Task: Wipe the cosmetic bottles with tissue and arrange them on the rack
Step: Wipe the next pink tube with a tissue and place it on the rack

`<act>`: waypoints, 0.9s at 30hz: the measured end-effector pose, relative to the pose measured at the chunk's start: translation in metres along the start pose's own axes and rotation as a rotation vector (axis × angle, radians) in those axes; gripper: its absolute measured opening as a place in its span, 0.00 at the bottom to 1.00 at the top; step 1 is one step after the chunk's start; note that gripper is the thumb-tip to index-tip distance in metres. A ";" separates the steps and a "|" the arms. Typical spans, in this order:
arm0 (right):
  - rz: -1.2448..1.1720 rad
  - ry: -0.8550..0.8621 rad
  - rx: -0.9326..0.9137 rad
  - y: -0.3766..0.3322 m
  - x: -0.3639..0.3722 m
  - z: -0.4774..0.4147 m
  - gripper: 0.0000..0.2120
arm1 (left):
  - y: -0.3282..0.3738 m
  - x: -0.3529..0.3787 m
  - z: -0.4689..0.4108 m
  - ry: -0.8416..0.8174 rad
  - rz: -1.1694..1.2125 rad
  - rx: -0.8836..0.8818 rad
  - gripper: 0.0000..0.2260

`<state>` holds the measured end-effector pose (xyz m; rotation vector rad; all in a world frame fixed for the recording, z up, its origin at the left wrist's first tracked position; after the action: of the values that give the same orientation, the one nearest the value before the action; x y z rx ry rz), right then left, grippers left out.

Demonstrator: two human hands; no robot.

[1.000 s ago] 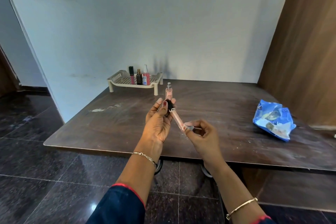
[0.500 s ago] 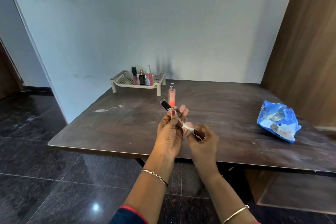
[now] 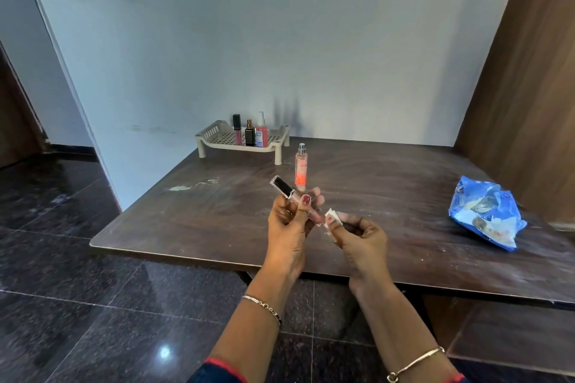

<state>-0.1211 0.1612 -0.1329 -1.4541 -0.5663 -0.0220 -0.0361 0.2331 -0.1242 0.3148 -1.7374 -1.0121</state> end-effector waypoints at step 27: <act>0.887 -0.221 -1.221 -0.036 0.064 -0.010 0.12 | 0.024 -0.025 -0.010 -0.155 -0.301 -0.129 0.10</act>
<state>-0.0747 0.1677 -0.0751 -2.8203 0.0381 0.5893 -0.0107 0.2585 -0.1215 0.4332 -1.7868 -1.3913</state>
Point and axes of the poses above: each hand's wrist, its own z-axis away from the middle knuckle, its own x-axis out of the palm, y = z × x, the point moved 2 cm from there along -z, towards the middle knuckle, and after that the axes turned 9 degrees about y, right-handed, at the moved point
